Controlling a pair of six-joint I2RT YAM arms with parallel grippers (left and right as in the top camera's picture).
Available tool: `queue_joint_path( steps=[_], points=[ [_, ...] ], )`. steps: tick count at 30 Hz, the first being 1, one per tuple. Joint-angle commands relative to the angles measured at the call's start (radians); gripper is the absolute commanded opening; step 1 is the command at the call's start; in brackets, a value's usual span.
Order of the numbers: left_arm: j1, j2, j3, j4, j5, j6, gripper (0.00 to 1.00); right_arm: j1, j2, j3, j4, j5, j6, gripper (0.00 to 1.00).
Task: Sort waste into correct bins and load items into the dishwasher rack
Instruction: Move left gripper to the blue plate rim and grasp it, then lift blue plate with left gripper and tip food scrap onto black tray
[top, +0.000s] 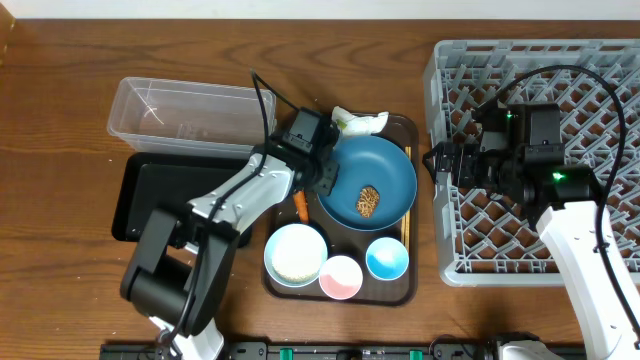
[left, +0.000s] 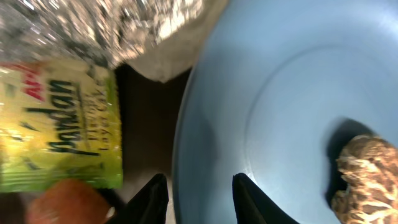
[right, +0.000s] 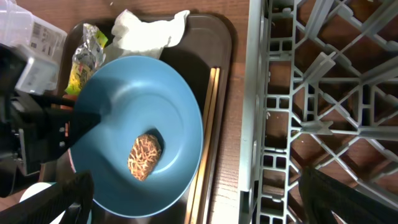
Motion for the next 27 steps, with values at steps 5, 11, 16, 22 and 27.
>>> queue_joint_path(
  steps=[5, 11, 16, 22, 27],
  points=[
    [0.002, 0.023, 0.019, 0.008, 0.039, -0.009, 0.15, -0.008, 0.0, 0.02, 0.019, 0.005, 0.012, 0.99],
    [0.009, -0.04, 0.042, -0.013, 0.083, -0.008, 0.06, -0.008, 0.0, 0.02, 0.019, 0.005, 0.012, 0.99],
    [0.06, -0.173, 0.054, -0.027, 0.086, -0.021, 0.06, -0.008, 0.0, 0.02, 0.021, 0.005, 0.012, 0.99],
    [0.212, -0.373, 0.054, -0.098, 0.077, -0.031, 0.06, -0.008, 0.0, 0.02, 0.041, 0.005, 0.012, 0.99],
    [0.317, -0.54, 0.054, -0.256, -0.162, -0.031, 0.06, -0.008, 0.0, 0.02, 0.068, 0.005, 0.012, 0.99]
  ],
)
